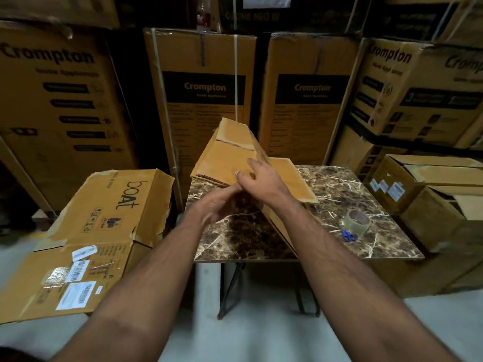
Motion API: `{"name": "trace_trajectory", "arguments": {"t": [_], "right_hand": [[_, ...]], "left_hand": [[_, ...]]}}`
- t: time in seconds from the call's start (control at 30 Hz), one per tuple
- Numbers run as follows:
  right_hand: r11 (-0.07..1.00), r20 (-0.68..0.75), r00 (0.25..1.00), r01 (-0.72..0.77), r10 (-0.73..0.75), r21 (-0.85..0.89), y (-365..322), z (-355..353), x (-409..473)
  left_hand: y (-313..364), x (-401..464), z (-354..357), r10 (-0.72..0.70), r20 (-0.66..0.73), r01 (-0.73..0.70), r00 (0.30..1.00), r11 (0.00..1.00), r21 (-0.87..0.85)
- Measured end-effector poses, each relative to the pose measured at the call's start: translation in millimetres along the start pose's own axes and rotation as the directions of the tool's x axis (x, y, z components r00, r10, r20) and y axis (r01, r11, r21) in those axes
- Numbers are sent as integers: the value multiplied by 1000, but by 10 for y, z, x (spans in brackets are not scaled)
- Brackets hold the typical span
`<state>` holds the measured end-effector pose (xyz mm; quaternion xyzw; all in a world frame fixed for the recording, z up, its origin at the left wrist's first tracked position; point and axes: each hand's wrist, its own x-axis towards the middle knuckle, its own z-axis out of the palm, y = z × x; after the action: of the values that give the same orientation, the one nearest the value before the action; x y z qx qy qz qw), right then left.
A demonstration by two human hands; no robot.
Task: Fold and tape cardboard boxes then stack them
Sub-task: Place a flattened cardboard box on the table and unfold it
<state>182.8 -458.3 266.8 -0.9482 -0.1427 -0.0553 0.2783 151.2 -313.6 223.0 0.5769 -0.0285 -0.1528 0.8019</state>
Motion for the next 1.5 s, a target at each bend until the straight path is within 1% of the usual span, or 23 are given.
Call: {"name": "trace_trajectory", "arguments": {"t": [0.07,0.1,0.13,0.17,0.23,0.27,0.33,0.43,0.5,0.6,0.7,0.77,0.83,0.93,1.03,1.1,1.17,1.23,1.3,1.37,1.4,1.43,1.5], "right_hand": [[998,151,986,-66,63,14,75,-35,35],[996,239,968,-84,83,-5,123,-37,44],[996,314,945,-87,87,-15,174,-35,31],[997,365,928,-81,73,5,232,-20,-10],[996,415,909,-58,23,72,274,55,-101],[994,415,909,-69,25,90,368,30,-181],[988,438,898,-96,35,118,434,44,-246],[988,530,848,-92,13,125,389,105,-242],[982,523,851,-63,-40,176,311,172,-225],[952,403,914,-83,-45,294,262,250,-199],[929,106,994,-44,5,367,178,192,-157],[933,-86,996,9,23,359,84,94,-94],[963,-168,986,44,2,267,28,-7,10],[980,-147,989,49,-21,191,24,-184,174],[991,-143,988,69,-52,117,109,-280,279],[994,-153,984,95,-86,53,151,-272,259],[993,-148,982,115,-116,-11,187,-241,215],[991,-115,986,110,-118,-72,206,-239,193],[985,-80,988,122,-133,-124,246,-266,214],[967,-59,981,169,-184,-191,307,-315,251],[954,-53,976,195,-212,-230,336,-340,268],[940,-49,971,213,-234,-267,360,-356,283],[918,-45,968,219,-247,-331,370,-371,299]], "left_hand": [[-41,-40,37,55,-112,-84,992,958,-273],[-10,-51,52,71,-208,-159,976,882,-444],[30,-44,55,60,-320,-235,946,805,-544],[64,-32,58,30,-411,-280,911,778,-563],[130,-28,62,-48,-523,-221,851,870,-441],[95,4,162,-64,-529,-169,846,909,-381],[35,44,215,-48,-551,-126,833,953,-274],[-23,-56,211,0,-596,-84,803,990,-114],[23,-174,206,90,-566,-94,820,995,23],[132,-304,222,233,-440,-150,867,965,214],[281,-462,241,284,-405,-126,869,919,374],[361,-600,234,313,-364,-102,877,863,495],[388,-694,224,305,-300,-70,904,797,600],[426,-729,249,302,-260,-58,917,745,664],[475,-724,328,283,-236,-73,930,768,636],[448,-752,324,231,-215,-55,949,792,608],[404,-817,285,174,-165,-50,971,820,570],[371,-855,180,140,-98,-57,985,812,581],[346,-809,11,35,-41,-9,999,865,502],[403,-761,-127,-72,52,51,996,939,340],[477,-727,-157,-110,66,86,992,952,294],[552,-673,-173,-147,32,130,989,945,299],[726,-539,-97,-198,-115,227,974,891,394]]}}
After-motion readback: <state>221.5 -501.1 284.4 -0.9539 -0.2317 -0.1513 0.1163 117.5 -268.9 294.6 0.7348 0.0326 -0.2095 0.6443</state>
